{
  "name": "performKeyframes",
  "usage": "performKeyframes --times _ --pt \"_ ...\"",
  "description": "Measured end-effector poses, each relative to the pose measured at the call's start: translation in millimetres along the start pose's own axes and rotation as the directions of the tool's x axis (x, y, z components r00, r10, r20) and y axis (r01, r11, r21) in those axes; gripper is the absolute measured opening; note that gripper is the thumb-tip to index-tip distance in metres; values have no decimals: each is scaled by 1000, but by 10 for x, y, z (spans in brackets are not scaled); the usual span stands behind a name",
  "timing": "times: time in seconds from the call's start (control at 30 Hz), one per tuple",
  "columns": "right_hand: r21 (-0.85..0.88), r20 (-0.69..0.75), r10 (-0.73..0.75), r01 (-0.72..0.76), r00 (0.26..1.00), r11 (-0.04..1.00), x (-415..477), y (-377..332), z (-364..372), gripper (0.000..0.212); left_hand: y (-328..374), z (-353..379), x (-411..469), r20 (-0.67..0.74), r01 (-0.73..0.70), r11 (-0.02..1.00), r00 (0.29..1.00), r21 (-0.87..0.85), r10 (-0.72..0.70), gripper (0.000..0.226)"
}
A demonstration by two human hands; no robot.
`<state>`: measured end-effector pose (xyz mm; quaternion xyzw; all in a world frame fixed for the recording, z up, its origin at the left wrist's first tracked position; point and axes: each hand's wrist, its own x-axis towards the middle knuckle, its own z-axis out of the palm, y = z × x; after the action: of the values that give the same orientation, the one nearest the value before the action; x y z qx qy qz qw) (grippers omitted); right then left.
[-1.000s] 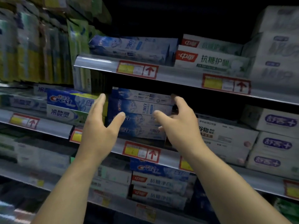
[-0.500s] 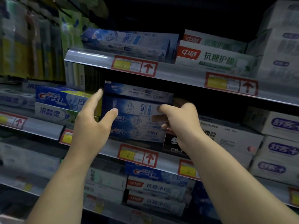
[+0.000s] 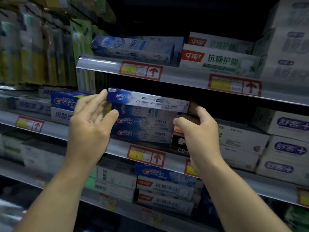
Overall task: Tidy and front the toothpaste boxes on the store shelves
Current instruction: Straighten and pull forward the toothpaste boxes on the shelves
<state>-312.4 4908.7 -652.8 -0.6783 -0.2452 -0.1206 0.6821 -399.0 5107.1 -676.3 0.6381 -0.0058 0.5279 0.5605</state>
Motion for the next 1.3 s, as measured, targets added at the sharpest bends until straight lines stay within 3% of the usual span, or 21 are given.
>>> performKeyframes --times 0.07,0.23,0.37,0.57,0.73,0.97,1.17,1.3 --pt "-2 -38 -26 26 999 1000 -104 -35 -81 47 114 -2 -97 0 -7 1000 1000 4 7 47" --pt "32 -85 -80 83 993 996 -425 -93 -470 39 333 130 -469 -3 15 994 1000 -105 -15 35" --pt "52 -140 -27 34 990 998 -741 -40 -844 34 335 289 -807 -59 91 982 993 -168 -102 17" --pt "-17 -280 89 -98 956 995 -1171 355 -1446 12 157 567 -1342 31 296 909 953 -292 -301 14" --pt "-68 -417 183 -231 891 971 -1404 836 -1886 8 -56 874 -1668 195 440 880 893 -177 -407 10" --pt "-180 -380 384 -475 841 862 -1601 1110 -2400 19 -201 1137 -2122 340 513 848 779 137 -526 25" --pt "-249 -401 472 -589 785 769 -1722 1318 -2658 19 -414 1261 -2438 364 607 725 628 325 -688 27" --pt "-259 -384 526 -635 759 728 -1718 1389 -2735 21 -529 1335 -2502 354 678 649 546 346 -759 27"
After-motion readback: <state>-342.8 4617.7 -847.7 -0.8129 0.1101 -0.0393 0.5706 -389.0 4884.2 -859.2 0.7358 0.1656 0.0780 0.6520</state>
